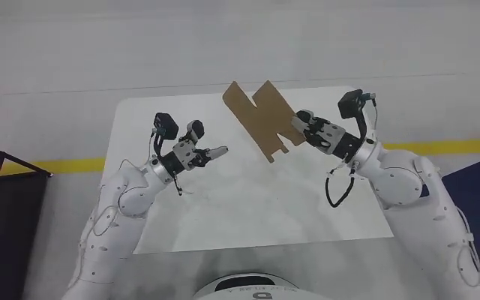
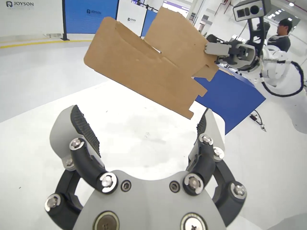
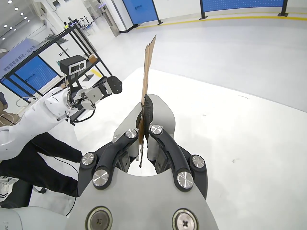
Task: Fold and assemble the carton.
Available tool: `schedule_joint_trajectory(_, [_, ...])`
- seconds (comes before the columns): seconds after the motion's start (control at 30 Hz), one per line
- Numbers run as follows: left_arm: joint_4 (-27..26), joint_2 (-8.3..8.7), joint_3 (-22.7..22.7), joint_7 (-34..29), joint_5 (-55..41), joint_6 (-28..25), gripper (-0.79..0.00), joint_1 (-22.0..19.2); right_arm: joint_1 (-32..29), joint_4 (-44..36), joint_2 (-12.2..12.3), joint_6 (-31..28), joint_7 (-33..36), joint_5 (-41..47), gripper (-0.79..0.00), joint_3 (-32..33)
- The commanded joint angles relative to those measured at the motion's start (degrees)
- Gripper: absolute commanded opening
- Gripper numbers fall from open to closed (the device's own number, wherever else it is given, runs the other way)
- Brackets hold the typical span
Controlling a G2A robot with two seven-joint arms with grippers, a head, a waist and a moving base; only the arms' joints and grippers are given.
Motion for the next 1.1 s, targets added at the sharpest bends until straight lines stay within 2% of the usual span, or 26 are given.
schedule_joint_trajectory(0.0, [-1.01,0.02,-0.68,1.86,4.98,3.18,0.0,0.2,-0.61,-0.28,0.04,0.21,-0.12,0.16,-0.785,0.86])
schedule_joint_trajectory(0.3, [-1.01,0.02,-0.68,1.86,4.98,3.18,0.0,0.2,-0.61,-0.28,0.04,0.21,-0.12,0.16,-0.785,0.86])
schedule_joint_trajectory(0.33, [-0.36,-0.08,-0.51,2.44,2.79,3.64,0.0,0.63,-0.61,-0.28,0.04,0.21,-0.12,0.16,-0.785,0.86])
schedule_joint_trajectory(0.43, [3.58,-0.4,0.13,1.3,-7.86,3.77,0.0,0.15,-0.49,-2.33,0.16,1.69,0.26,-7.95,-0.785,0.53])
schedule_joint_trajectory(0.5, [5.59,-0.62,1.13,-0.19,-13.54,3.36,0.0,-0.85,-0.56,-3.58,0.19,-0.18,-0.85,-10.36,-0.785,0.75])
schedule_joint_trajectory(0.67, [7.99,-1.19,5.02,-6.35,-26.99,2.65,0.0,-3.27,-0.54,-8.94,0.42,0.38,-0.84,-25.16,-0.785,0.56])
schedule_joint_trajectory(0.8, [7.97,-1.36,6.91,-12.28,-34.84,3.8,0.0,-5.37,-0.9,-14.93,0.54,1.33,-0.83,-46.58,-0.785,-3.17])
schedule_joint_trajectory(0.9, [8.04,-1.36,7.15,-14.85,-39.68,3.73,0.0,-6.26,-1.09,-17.29,0.25,4.31,-2.12,-57.86,-0.785,-7.06])
schedule_joint_trajectory(1.0, [8.67,-1.17,6.11,-16.26,-42.34,4.05,0.0,-7.09,-1.5,-17.94,-0.1,7.49,-3.04,-63.93,-0.785,-9.38])
schedule_joint_trajectory(1.07, [8.68,-1.03,5.46,-16.35,-41.76,3.89,0.0,-7.24,-1.75,-17.4,-0.38,9.45,-2.51,-62.52,-0.785,-9.77])
